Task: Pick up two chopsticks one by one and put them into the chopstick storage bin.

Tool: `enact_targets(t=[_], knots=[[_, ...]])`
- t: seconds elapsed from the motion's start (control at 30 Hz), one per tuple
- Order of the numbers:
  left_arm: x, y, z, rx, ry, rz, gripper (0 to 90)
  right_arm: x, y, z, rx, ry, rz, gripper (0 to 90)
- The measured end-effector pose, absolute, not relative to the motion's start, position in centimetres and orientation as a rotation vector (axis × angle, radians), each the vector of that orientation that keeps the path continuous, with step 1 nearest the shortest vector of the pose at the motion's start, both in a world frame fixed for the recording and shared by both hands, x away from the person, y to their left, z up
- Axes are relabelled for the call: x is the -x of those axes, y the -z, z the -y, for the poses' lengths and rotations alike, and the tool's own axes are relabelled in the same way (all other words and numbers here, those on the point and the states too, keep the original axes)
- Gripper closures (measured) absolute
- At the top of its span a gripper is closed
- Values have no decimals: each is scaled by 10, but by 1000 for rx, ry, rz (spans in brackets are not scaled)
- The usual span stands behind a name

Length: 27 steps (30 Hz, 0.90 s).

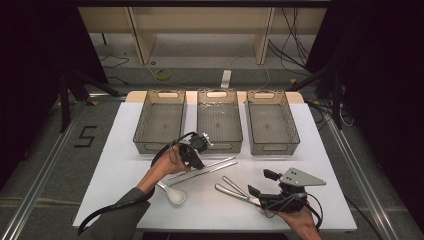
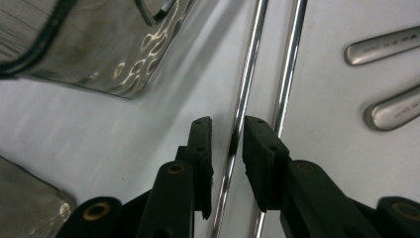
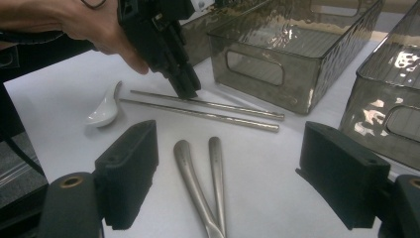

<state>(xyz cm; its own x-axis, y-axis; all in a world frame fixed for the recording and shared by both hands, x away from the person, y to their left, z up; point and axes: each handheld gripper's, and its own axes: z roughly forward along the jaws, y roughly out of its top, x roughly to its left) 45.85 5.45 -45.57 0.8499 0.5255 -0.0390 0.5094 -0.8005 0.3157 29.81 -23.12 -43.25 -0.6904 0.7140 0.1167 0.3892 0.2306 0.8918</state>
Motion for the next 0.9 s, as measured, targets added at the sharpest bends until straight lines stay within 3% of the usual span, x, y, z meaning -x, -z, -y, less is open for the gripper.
enact_targets(t=[0.37,0.9], knots=[[-460,460,-51,-2746,-47,-762,791,-298,432,231,-1020,-1441,-2200,239],[-458,460,-46,-2796,-85,-695,800,-299,433,231,-1022,-1434,-2208,245]])
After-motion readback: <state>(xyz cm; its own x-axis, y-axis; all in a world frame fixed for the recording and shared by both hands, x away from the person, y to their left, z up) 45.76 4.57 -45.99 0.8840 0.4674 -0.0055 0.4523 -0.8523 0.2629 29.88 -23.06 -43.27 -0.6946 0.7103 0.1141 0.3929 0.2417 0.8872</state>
